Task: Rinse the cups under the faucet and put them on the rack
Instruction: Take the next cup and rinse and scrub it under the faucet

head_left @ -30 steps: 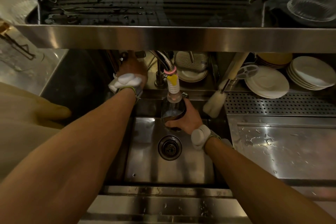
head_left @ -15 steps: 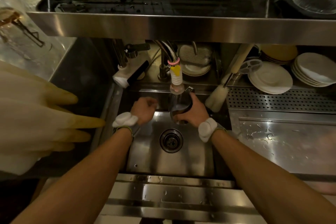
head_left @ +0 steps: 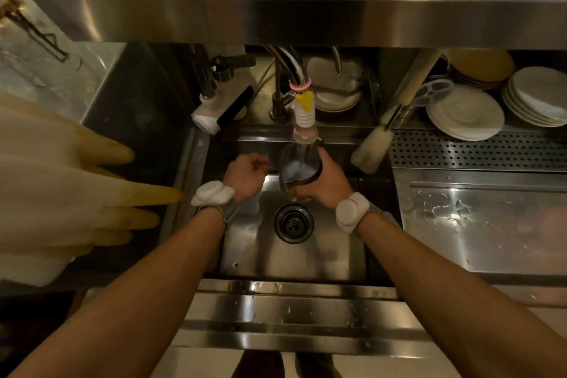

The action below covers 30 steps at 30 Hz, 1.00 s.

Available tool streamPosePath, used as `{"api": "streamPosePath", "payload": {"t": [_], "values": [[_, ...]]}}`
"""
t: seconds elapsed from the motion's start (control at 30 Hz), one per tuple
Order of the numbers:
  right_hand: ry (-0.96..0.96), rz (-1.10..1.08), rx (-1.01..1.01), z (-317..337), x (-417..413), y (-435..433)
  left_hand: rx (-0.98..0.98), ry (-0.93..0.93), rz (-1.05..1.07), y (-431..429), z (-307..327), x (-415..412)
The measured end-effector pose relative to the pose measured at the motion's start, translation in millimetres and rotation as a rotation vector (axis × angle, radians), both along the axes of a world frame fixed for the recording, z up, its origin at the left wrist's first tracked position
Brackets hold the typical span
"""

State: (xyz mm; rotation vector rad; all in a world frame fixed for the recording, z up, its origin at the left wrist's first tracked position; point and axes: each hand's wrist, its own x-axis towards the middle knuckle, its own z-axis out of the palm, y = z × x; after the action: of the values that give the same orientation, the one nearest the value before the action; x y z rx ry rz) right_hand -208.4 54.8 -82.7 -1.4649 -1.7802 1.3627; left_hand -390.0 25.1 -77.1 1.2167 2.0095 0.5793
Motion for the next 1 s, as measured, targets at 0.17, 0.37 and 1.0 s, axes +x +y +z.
{"api": "streamPosePath", "payload": {"t": [0.17, 0.37, 1.0], "values": [[-0.013, -0.018, -0.004, 0, -3, 7, -0.003, 0.012, -0.010, 0, 1, 2], [-0.050, -0.004, -0.010, -4, 4, 9, -0.015, -0.003, -0.005, -2, 1, 4], [-0.211, 0.051, -0.026, -6, 5, 15, 0.006, -0.026, 0.013, -20, 3, -2]]}}
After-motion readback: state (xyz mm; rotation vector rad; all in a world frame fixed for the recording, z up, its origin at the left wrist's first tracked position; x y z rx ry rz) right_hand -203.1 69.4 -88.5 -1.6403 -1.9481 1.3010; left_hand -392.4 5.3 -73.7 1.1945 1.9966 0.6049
